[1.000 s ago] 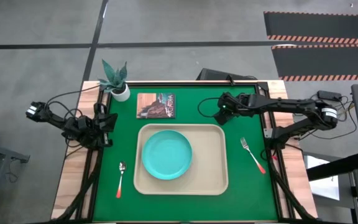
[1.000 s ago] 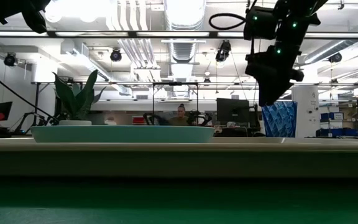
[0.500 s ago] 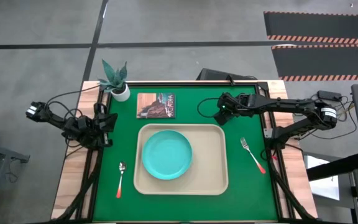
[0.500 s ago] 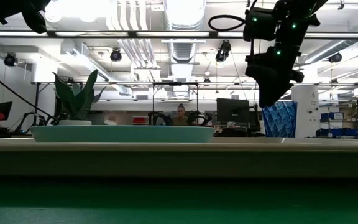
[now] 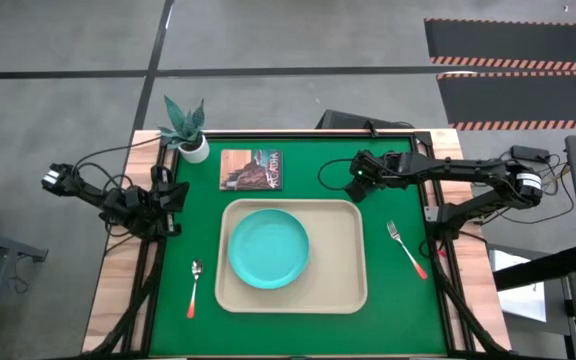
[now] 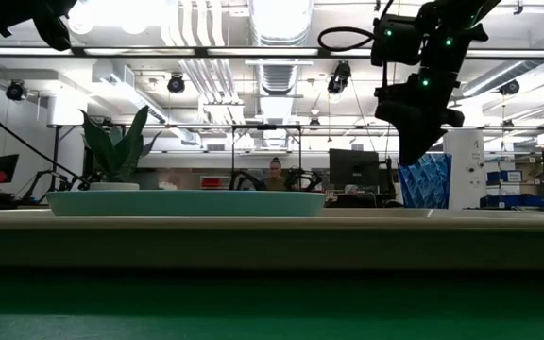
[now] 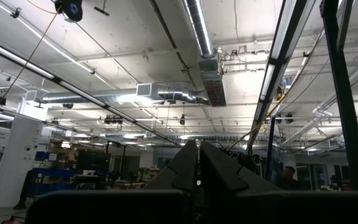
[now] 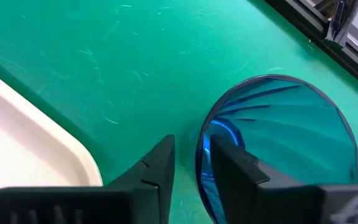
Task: Pick and place plate/cup/fork/spoon on tray
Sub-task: Put the blue glass in the top right corner of the serving tray
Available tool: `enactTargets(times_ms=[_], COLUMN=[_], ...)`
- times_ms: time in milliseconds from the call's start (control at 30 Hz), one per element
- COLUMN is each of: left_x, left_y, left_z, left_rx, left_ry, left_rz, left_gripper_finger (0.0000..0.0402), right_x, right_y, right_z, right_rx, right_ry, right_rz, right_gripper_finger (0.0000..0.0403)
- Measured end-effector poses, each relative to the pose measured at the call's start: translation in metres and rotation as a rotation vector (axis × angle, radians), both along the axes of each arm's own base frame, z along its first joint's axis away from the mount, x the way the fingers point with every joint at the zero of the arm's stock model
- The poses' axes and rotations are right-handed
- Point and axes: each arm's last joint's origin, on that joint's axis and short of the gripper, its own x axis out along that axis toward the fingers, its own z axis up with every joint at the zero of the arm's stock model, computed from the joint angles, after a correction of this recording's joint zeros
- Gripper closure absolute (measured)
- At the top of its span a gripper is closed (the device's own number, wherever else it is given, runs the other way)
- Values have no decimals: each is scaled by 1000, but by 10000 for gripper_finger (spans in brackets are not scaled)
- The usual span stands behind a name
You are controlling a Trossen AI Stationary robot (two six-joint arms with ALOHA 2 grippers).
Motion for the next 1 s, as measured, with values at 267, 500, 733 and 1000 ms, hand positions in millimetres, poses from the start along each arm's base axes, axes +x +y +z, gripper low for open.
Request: enactTargets(times_ms=[267, 500, 733, 1000], left_x=[0, 0, 0, 0], left_y=[0, 0, 0, 0], left_z=[0, 0, 0, 0], left_rx=[-1, -1, -1, -1], left_ry=[0, 0, 0, 0], left_rz=[0, 1, 1, 1], left_gripper_finger=[398, 398, 398, 398], right_x=[0, 0, 0, 0], right_y=[0, 0, 0, 0], right_z=[0, 0, 0, 0], right_rx=[0, 1, 2, 2], right_ry=[0, 0, -3, -3], right_rz=[0, -1, -8, -8], right_gripper_finger=[353, 366, 365, 384])
